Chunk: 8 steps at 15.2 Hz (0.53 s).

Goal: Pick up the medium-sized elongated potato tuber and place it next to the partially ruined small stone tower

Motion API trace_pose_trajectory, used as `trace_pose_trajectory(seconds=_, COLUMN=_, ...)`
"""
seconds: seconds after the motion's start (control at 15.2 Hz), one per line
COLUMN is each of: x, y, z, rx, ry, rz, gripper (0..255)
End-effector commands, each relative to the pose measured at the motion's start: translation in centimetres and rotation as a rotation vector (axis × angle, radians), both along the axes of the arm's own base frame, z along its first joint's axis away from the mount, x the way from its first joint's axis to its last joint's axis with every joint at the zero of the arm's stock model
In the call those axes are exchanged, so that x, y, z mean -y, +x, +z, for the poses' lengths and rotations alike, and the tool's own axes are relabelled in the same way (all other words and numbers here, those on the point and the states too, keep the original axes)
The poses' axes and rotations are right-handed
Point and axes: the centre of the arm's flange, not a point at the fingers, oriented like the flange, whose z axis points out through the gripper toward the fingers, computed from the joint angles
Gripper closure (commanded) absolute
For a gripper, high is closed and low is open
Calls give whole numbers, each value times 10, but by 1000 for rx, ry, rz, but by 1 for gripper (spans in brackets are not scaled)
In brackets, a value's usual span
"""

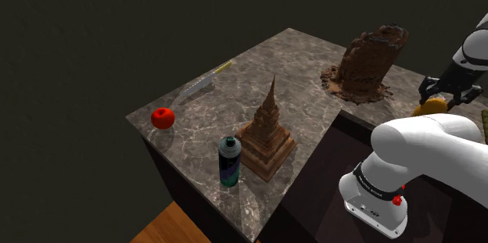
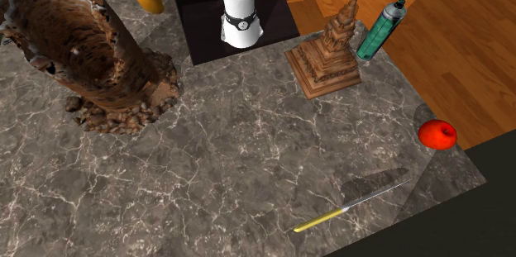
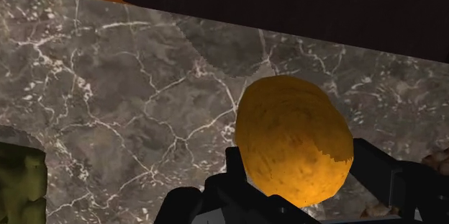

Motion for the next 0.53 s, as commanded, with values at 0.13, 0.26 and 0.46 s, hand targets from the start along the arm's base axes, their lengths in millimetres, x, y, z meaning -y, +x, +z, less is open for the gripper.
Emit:
trace_pose_trajectory(seconds=0.13, x=0, y=0, z=-22, rx=0, ry=0, rz=0, gripper=255)
trace_pose_trajectory(seconds=0.26, x=0, y=0, z=-33, rx=0, ry=0, rz=0, gripper=255)
trace_pose_trajectory(seconds=0.46, x=0, y=0, z=-49, rx=0, ry=0, rz=0, gripper=255)
